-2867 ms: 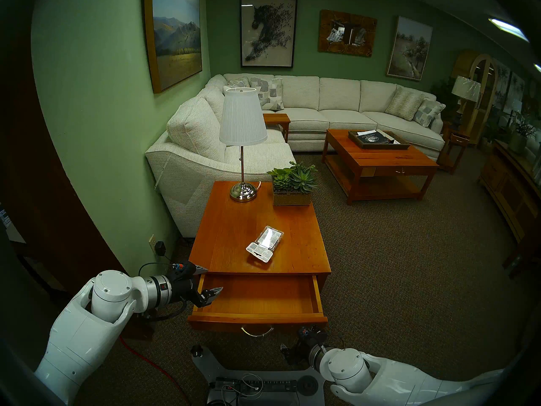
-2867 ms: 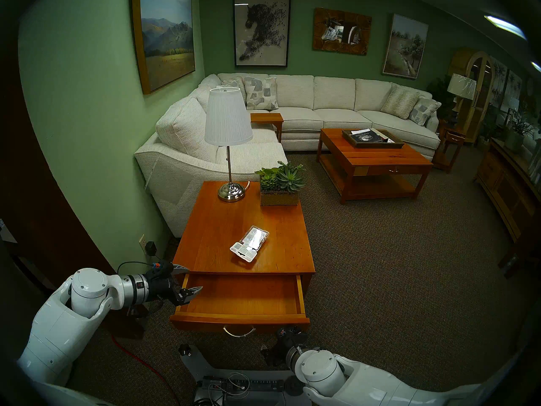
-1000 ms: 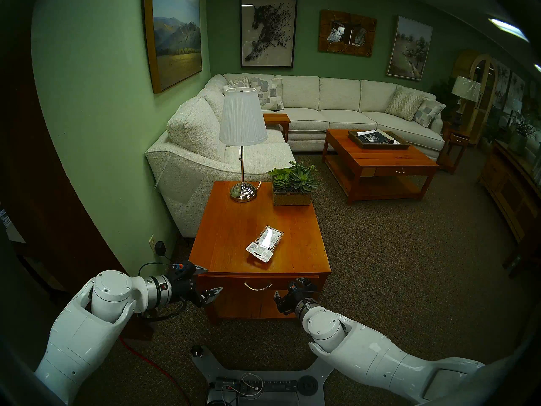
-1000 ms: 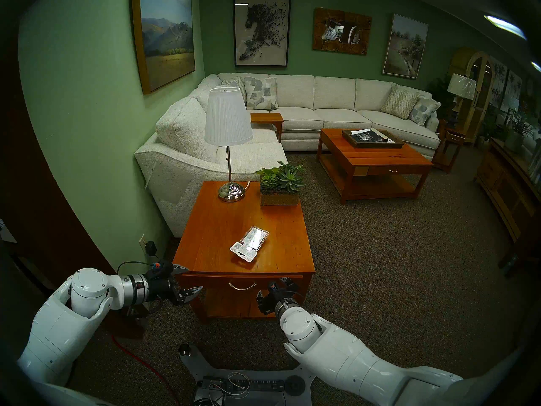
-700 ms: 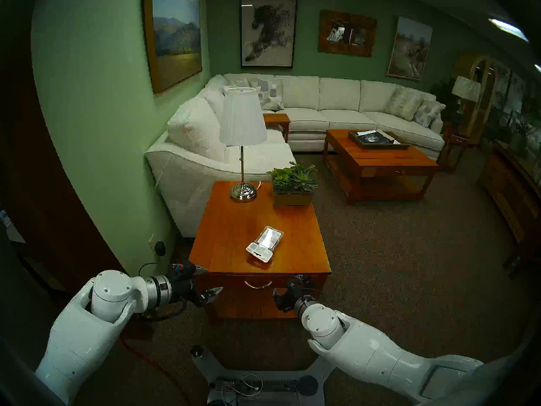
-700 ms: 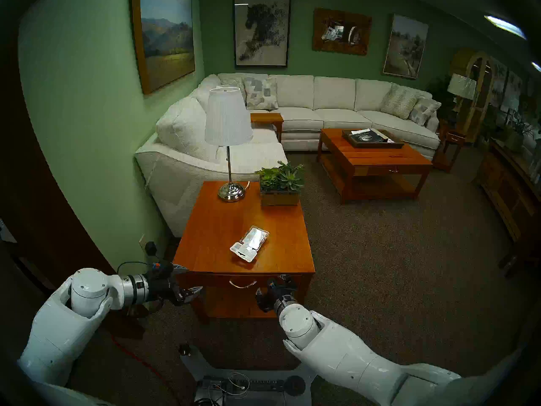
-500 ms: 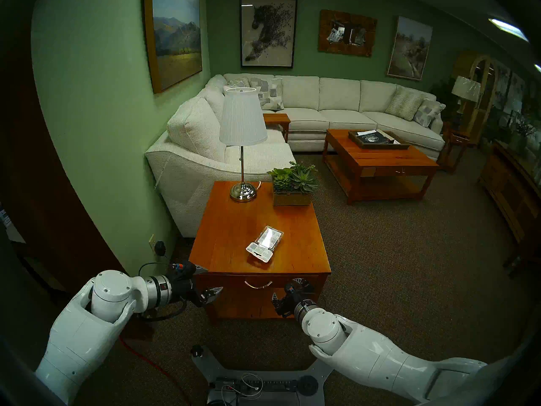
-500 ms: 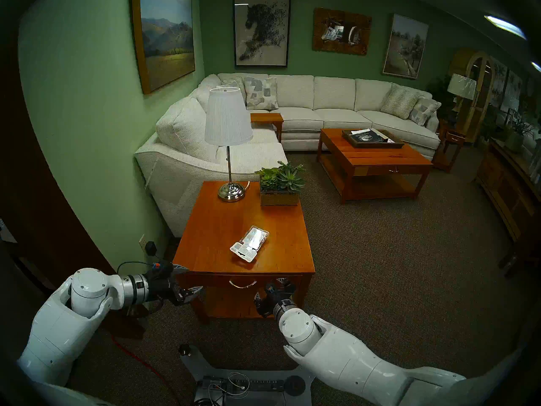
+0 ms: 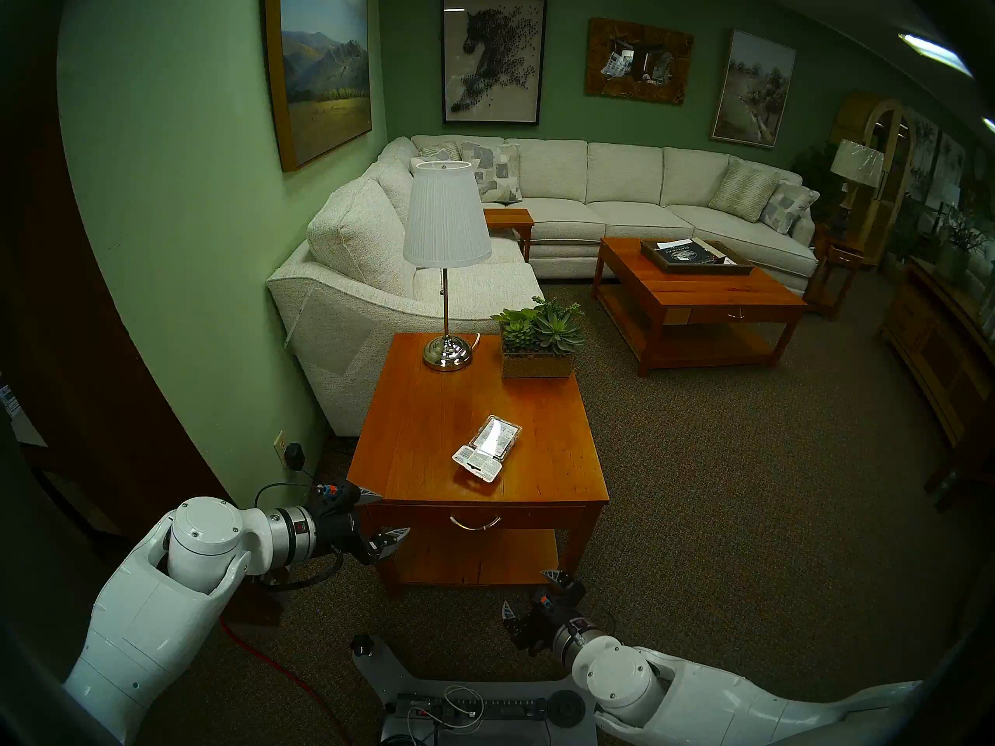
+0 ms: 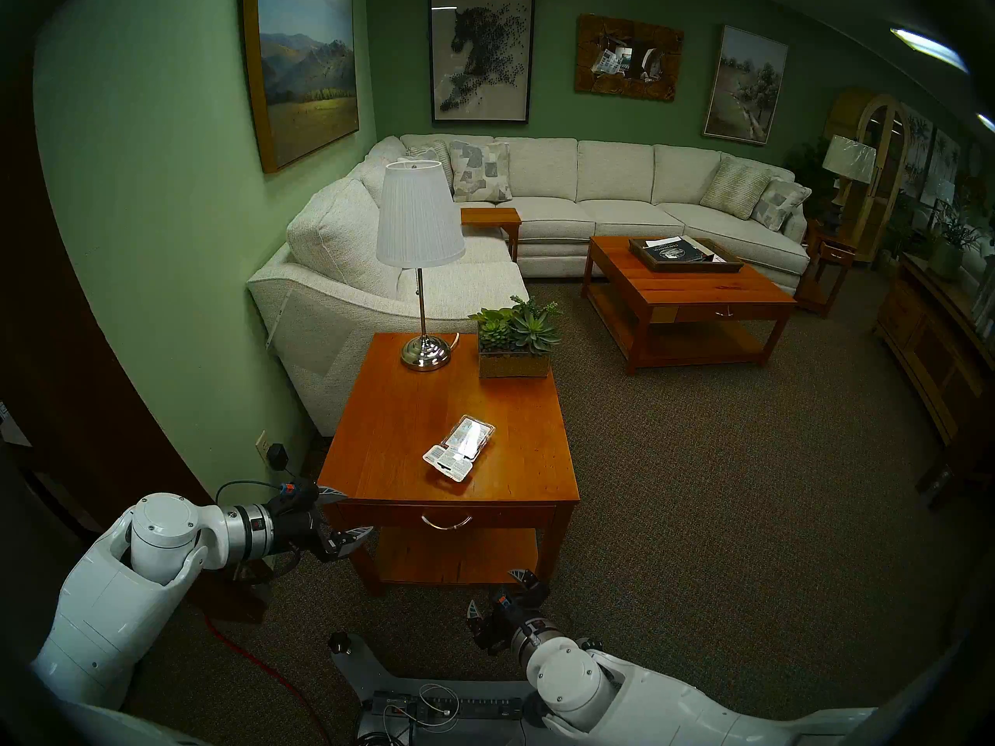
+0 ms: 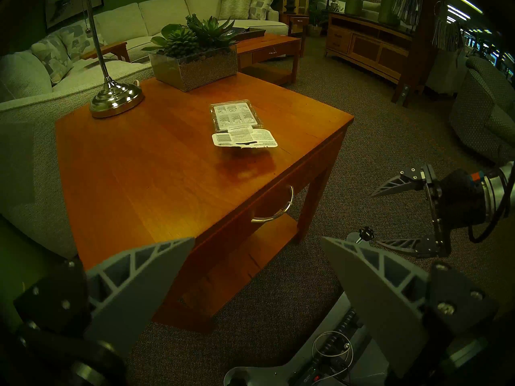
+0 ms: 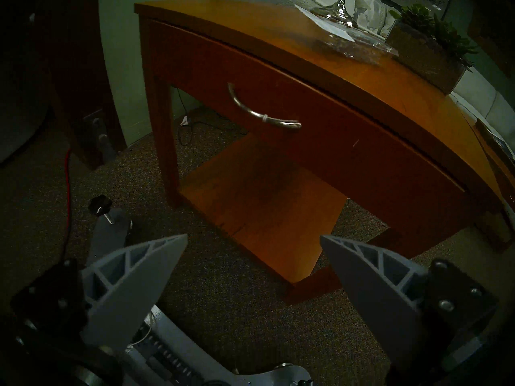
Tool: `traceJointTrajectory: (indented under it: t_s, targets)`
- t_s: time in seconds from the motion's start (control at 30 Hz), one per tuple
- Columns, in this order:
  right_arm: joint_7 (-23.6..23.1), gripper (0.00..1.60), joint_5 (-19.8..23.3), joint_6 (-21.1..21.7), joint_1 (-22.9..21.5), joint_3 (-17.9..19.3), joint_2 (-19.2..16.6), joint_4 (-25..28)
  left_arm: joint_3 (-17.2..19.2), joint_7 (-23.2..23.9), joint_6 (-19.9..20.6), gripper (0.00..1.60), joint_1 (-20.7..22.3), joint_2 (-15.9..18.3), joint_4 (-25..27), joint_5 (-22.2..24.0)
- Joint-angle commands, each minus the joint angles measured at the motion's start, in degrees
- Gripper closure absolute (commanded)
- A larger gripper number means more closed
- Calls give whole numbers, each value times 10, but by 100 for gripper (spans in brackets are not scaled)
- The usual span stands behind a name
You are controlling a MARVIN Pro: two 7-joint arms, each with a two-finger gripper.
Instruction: Open the drawer, take out the contents and close the drawer
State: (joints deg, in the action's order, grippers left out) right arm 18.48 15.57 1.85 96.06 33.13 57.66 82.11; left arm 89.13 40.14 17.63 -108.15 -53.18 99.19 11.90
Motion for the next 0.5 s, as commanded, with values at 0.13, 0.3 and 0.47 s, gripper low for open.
traceJointTrajectory:
  t_s: [0.13, 0.3, 0.47]
  targets:
    - [31, 0, -26, -89, 60, -4, -85, 101, 4, 0, -3, 0, 10, 0, 9, 2]
    - [50, 0, -40, -130, 79, 4, -116, 122, 4, 0, -3, 0, 10, 0, 9, 2]
    - [75, 0, -57, -169, 94, 29, -148, 154, 5, 0, -4, 0, 11, 0, 10, 2]
